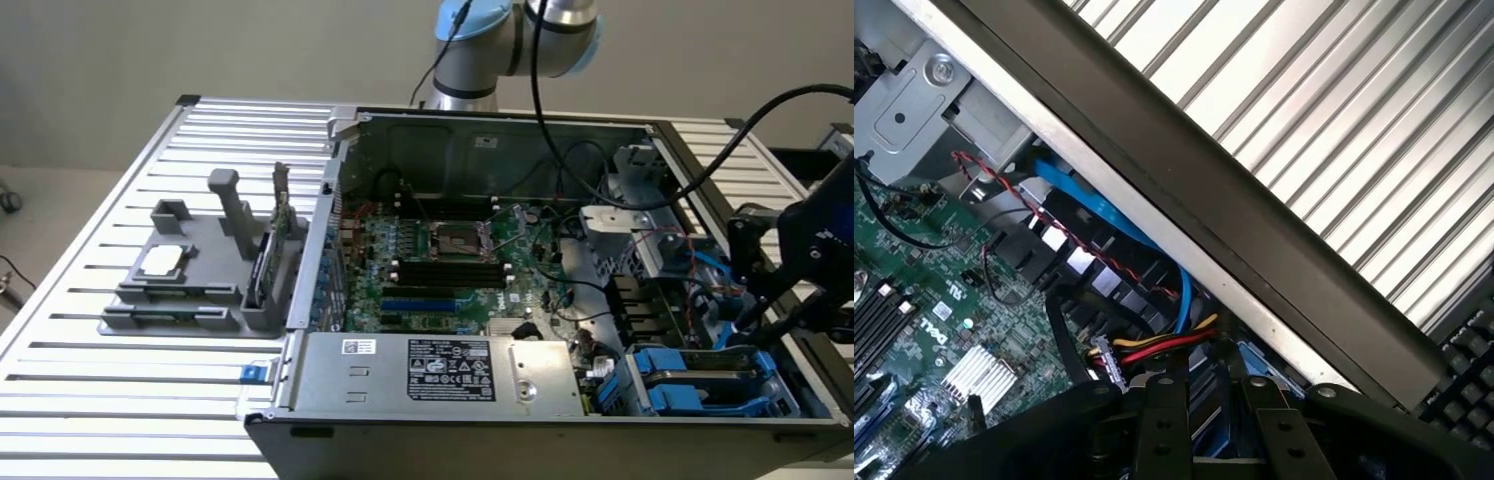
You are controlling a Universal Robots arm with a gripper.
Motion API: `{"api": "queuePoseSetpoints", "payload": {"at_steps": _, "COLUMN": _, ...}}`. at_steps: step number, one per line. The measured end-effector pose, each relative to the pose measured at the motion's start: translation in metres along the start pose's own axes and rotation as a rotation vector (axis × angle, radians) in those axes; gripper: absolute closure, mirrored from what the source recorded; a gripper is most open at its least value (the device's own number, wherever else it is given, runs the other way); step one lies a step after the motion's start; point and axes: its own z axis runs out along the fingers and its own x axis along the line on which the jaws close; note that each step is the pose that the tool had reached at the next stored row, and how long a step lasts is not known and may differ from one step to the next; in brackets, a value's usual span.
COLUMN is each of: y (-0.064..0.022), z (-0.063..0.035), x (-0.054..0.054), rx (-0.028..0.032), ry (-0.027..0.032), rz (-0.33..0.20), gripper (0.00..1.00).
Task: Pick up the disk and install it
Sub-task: 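Insert the first disk wire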
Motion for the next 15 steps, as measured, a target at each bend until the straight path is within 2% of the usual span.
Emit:
{"api": "queuePoseSetpoints", "payload": {"at_steps": 7, "y": -0.0030, "z": 0.0000, "x": -0.0046, "rx": 0.0004, "ry": 0.0002, "rz": 0.003, "gripper": 0.73}}
{"api": "queuePoseSetpoints", "payload": {"at_steps": 15, "y": -0.0033, "z": 0.0037, "x": -0.0047, "rx": 0.0004, "ry": -0.0001, "rz": 0.009, "gripper": 0.73}}
